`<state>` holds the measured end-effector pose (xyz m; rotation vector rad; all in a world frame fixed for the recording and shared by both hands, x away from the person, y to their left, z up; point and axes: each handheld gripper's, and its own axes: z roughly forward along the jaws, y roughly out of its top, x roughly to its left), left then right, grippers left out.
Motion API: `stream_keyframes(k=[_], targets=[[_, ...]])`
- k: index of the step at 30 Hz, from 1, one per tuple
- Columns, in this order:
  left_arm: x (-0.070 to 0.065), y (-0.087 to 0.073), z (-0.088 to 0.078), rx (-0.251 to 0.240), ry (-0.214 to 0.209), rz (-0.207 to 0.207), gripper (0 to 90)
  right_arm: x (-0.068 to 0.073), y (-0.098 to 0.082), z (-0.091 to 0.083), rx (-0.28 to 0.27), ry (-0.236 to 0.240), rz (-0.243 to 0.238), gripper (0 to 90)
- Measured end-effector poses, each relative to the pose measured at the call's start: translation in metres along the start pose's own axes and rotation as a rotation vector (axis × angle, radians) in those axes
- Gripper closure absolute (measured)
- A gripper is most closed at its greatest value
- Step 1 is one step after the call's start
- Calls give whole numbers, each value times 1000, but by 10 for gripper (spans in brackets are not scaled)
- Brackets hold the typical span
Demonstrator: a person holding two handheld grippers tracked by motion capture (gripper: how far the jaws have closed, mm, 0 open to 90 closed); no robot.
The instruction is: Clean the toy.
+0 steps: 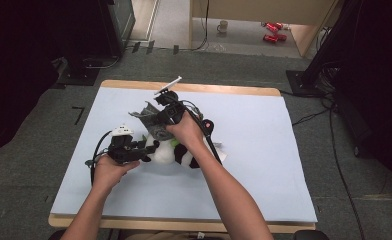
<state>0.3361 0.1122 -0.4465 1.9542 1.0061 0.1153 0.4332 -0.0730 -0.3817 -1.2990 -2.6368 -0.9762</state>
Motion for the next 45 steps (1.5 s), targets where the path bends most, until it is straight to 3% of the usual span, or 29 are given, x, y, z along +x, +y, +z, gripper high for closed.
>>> stream_keyframes(k=[2, 8, 13, 16, 20, 27, 39, 45], targets=[[1, 0, 0, 0, -6, -4, 586, -5, -4, 3, -6, -1, -19, 774], [-1, 0, 0, -1, -4, -1, 591, -24, -14, -1, -7, 5, 33, 773], [-2, 0, 0, 6, 4, -10, 601, -34, -21, -12, 3, -56, 43, 776], [-3, 0, 0, 17, 9, -2, 605, -42, -27, -19, 6, -46, 72, 778], [-4, 0, 0, 15, 7, -11, 611, -51, -35, -30, 17, -85, 59, 777], [-4, 0, 1, 6, 3, -14, 619, -60, -40, -41, 7, -106, 60, 777], [-3, 1, 1, 11, 5, -16, 627, -79, -50, -73, -63, -121, 117, 782], [-4, 2, 1, -1, 19, -5, 628, -73, -50, -92, -130, -73, 121, 783]])
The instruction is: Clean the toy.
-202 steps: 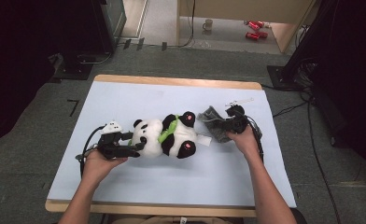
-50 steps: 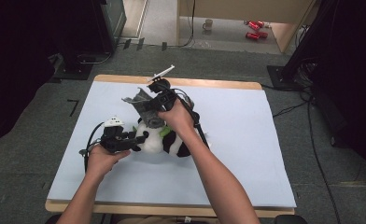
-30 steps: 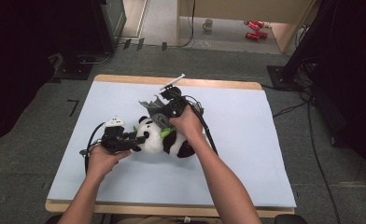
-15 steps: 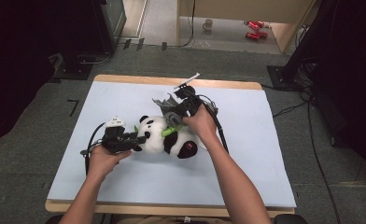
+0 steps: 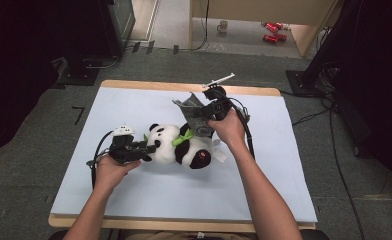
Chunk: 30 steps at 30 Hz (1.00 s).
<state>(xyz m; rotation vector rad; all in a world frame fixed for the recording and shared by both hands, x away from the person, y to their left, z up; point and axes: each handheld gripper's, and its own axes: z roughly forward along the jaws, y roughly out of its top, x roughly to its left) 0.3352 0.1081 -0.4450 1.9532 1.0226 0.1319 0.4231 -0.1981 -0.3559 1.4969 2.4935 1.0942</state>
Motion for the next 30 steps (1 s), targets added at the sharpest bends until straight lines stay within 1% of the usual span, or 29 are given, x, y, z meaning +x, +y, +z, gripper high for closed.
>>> stream_keyframes(k=[3, 6, 7, 9, 10, 12, 15, 17, 18, 21, 23, 25, 27, 30], targets=[[1, 1, 0, -8, 0, -1, 625, 12, 2, -6, -14, 20, -35, 782], [2, 2, 0, -8, -6, -3, 621, 28, 1, -6, -15, 48, -75, 782], [2, 2, 0, -7, -6, -2, 619, 33, 0, -4, -11, 56, -92, 782], [3, 2, 0, -10, -5, 1, 614, 41, -4, 2, 0, 75, -101, 782], [3, 2, 0, -10, -5, 3, 612, 44, -6, 5, 9, 85, -106, 782], [2, 2, 0, -13, -4, 5, 604, 47, -9, 12, 27, 88, -111, 782], [2, 2, -1, -14, -2, 14, 578, 46, -15, 24, 53, 77, -108, 782], [3, 2, -3, -23, -5, 22, 543, 44, -16, 28, 56, 76, -95, 782], [3, 1, -4, -34, -8, 24, 512, 43, -17, 29, 55, 70, -94, 782], [3, 1, -8, -47, -43, 14, 430, 40, -17, 33, 59, 48, -110, 782], [2, -1, -9, -48, -59, 24, 373, 38, -17, 34, 59, 43, -109, 781], [0, -4, -7, -35, -52, 44, 323, 34, -15, 35, 59, 36, -105, 781], [0, -4, -3, -18, -46, 41, 290, 30, -14, 37, 61, 29, -95, 781], [-1, -5, -1, -32, -46, 25, 279, 26, -12, 38, 62, 23, -78, 780]])
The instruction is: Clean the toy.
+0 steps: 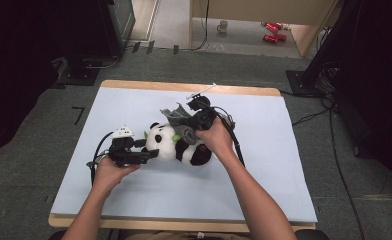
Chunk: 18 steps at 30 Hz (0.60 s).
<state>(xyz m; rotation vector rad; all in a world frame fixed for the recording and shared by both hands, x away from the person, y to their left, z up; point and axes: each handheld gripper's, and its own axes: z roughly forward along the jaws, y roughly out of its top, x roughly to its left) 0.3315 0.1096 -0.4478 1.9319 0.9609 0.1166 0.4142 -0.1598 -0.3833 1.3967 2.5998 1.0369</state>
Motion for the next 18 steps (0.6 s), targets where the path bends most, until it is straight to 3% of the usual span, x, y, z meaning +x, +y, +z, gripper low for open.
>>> stream_keyframes(k=[8, 13, 18], targets=[[2, -11, 8, -5, -5, 14, 228, -7, 6, 6, 10, -20, 10, 781], [-1, -12, 18, -29, 19, 54, 190, -13, 8, 10, -1, -28, 61, 781], [0, -8, 19, -32, 33, 31, 335, -11, 13, 6, -9, -23, 74, 781]])
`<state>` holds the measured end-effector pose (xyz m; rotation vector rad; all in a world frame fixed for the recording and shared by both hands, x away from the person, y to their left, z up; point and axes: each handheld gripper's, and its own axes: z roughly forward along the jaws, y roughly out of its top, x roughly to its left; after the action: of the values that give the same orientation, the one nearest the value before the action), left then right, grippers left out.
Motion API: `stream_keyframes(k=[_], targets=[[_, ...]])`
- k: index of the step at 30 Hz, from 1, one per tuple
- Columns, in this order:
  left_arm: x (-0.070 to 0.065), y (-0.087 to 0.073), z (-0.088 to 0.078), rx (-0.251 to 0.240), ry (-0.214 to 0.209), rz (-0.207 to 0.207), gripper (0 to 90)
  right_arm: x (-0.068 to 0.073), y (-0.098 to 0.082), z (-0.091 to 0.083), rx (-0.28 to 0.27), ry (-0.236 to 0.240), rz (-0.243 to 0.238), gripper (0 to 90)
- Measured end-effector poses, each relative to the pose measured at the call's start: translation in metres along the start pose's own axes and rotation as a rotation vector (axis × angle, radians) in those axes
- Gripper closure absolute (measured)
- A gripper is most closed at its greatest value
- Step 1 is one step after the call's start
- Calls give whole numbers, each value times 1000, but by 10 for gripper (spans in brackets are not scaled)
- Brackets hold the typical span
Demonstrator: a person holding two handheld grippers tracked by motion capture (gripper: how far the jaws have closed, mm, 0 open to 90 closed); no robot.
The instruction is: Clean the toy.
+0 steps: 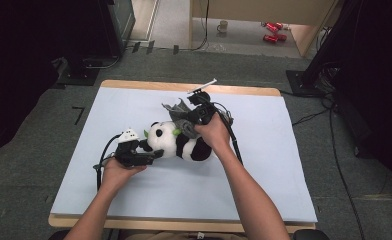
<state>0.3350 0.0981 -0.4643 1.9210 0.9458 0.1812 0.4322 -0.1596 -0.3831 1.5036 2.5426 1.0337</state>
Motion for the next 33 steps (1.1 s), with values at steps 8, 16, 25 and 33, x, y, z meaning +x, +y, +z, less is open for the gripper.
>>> stream_keyframes(k=[8, 16, 25, 33], targets=[[0, 13, 0, -16, 28, -74, 480, 23, 23, -28, -81, 47, -42, 781], [-2, 18, -1, 6, 36, -59, 489, 63, 33, -8, -60, 119, -103, 779], [1, 16, 0, 30, 41, -61, 479, 74, 26, 38, 62, 78, -138, 773], [-2, 16, 2, 34, 46, -65, 492, 60, 23, 26, 46, 25, -186, 769]])
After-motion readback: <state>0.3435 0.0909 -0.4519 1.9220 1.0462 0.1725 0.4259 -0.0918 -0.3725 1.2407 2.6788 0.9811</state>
